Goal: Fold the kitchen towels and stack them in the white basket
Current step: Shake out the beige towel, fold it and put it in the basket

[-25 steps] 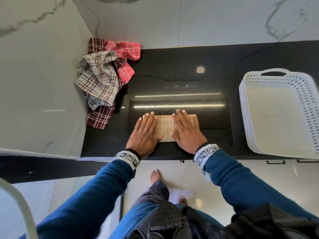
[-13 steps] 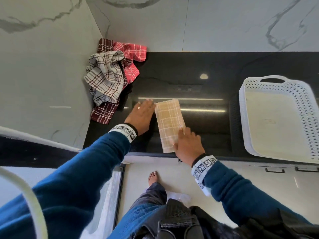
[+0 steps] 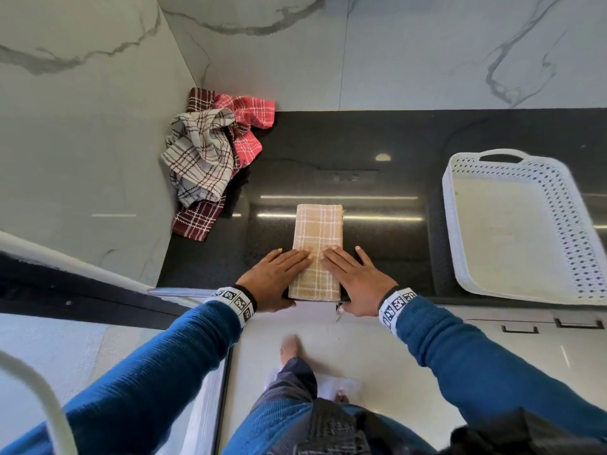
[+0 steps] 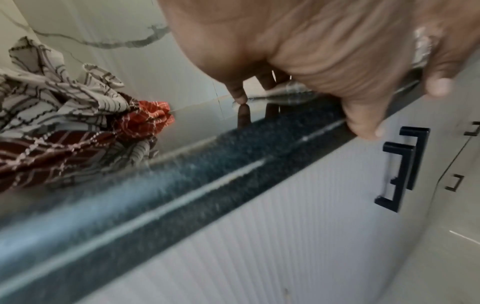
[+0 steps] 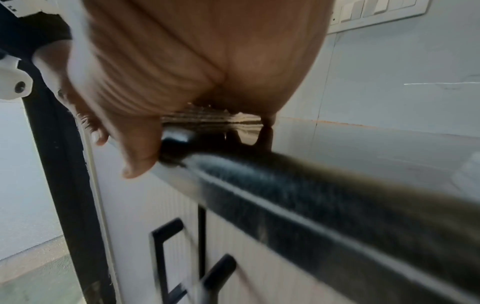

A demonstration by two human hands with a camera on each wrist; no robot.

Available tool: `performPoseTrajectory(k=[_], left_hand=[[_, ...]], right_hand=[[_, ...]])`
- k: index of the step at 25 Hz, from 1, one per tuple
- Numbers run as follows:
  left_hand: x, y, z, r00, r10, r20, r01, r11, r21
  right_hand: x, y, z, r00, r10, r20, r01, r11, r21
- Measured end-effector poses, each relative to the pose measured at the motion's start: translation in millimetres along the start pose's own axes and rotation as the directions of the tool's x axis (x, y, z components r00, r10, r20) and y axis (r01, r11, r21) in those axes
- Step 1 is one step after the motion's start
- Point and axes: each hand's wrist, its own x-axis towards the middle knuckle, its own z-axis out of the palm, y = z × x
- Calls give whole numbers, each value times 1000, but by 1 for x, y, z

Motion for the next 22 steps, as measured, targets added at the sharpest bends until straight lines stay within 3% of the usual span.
performPoseTrajectory(k=[2,4,6,9,12,15,18,20,22], left_hand=[[-7,7,7,994,10,-111,-19,997,-75],[-14,14,17,951,-18,-309,-54,973,-223],[-14,23,17,897,-193,-398,-21,880,-475],[-4,35,-5,823,-507,-255,106,578,-809],[16,37,-20,757,-638,-142,173,405,-898],[35,35,-24,707,-705,-61,292,369,-882],[51,33,-30,702,-712,2,432,423,-797],[57,33,-34,701,-713,10,475,456,-752],[59,33,-35,677,-736,23,479,416,-773]], right_hand=[[-9,-3,8,997,-18,-79,25,996,83],[-17,-8,11,987,7,-163,40,957,286],[-21,-15,4,960,167,-224,-9,818,575],[-9,-21,-15,831,500,-243,-47,499,865],[16,-24,-27,729,661,-178,-166,422,891],[38,-28,-31,662,741,-109,-284,383,879],[52,-32,-28,582,805,-117,-432,428,794],[56,-31,-26,571,811,-127,-504,468,726],[55,-29,-29,566,811,-146,-494,475,728]])
